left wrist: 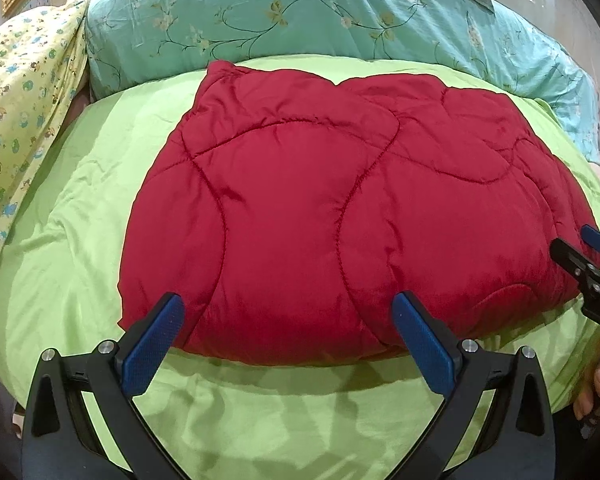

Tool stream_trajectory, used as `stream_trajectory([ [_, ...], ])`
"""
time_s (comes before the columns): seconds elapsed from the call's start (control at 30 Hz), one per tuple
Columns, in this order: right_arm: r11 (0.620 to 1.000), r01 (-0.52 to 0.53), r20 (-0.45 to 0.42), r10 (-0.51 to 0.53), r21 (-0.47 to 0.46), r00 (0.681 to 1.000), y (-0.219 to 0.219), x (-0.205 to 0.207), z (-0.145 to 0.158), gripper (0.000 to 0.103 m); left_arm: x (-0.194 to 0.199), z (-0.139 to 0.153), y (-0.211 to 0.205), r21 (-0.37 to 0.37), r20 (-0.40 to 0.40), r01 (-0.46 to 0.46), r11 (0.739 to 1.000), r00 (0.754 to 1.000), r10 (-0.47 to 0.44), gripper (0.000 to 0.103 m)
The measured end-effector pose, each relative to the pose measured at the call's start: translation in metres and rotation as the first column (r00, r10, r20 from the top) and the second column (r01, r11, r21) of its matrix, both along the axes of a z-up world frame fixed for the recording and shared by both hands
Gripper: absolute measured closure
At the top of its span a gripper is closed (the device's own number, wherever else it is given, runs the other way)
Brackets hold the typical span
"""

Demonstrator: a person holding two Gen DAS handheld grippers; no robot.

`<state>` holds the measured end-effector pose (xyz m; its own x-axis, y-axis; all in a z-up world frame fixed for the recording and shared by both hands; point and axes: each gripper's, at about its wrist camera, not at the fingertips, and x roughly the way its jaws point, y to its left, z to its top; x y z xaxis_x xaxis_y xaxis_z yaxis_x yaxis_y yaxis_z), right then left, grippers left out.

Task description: Fold large clothes

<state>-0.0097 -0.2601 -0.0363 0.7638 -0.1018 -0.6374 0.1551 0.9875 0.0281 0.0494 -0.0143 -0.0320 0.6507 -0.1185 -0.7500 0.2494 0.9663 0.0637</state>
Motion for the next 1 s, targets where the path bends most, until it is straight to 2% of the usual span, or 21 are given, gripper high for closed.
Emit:
stream_trajectory([
  [0.13, 0.999, -0.016, 0.021, 0.015, 0.043, 1.000, 0.000, -0.008, 0.008, 0.002, 0.000, -0.001, 0.000, -0.001, -0.004, 0.000, 1.000, 1.000, 0.000, 0.000],
  [0.33, 0.990, -0.080, -0.020, 0.083, 0.119, 0.996, 0.006, 0.005, 0.017, 0.006, 0.001, 0.003, -0.002, -0.009, -0.005, 0.009, 1.000, 1.000, -0.009, 0.000],
  [0.4, 0.988, -0.104, -0.031, 0.108, 0.118, 0.994, 0.012, 0.013, 0.023, 0.014, 0.005, 0.006, -0.003, -0.015, -0.005, 0.021, 1.000, 1.000, -0.021, 0.000],
  [0.57, 0.985, -0.131, -0.076, 0.140, 0.109, 0.987, 0.019, 0.040, 0.027, 0.044, 0.019, 0.017, -0.007, -0.055, -0.007, 0.048, 0.997, 0.999, -0.048, 0.000],
  [0.67, 0.985, -0.120, -0.113, 0.134, 0.124, 0.984, 0.015, 0.061, 0.019, 0.045, 0.031, 0.017, -0.013, -0.050, -0.009, 0.060, 0.997, 0.998, -0.060, 0.000],
  [0.77, 0.985, -0.104, -0.146, 0.123, 0.136, 0.982, 0.009, 0.080, 0.006, 0.045, 0.052, 0.004, -0.015, -0.068, -0.060, 0.063, 0.996, 0.996, -0.067, 0.001],
  [1.0, 0.982, -0.077, -0.165, 0.106, 0.171, 0.981, -0.003, 0.100, -0.004, 0.047, 0.086, -0.005, -0.020, -0.061, -0.065, 0.034, 0.998, 0.997, -0.038, 0.000],
])
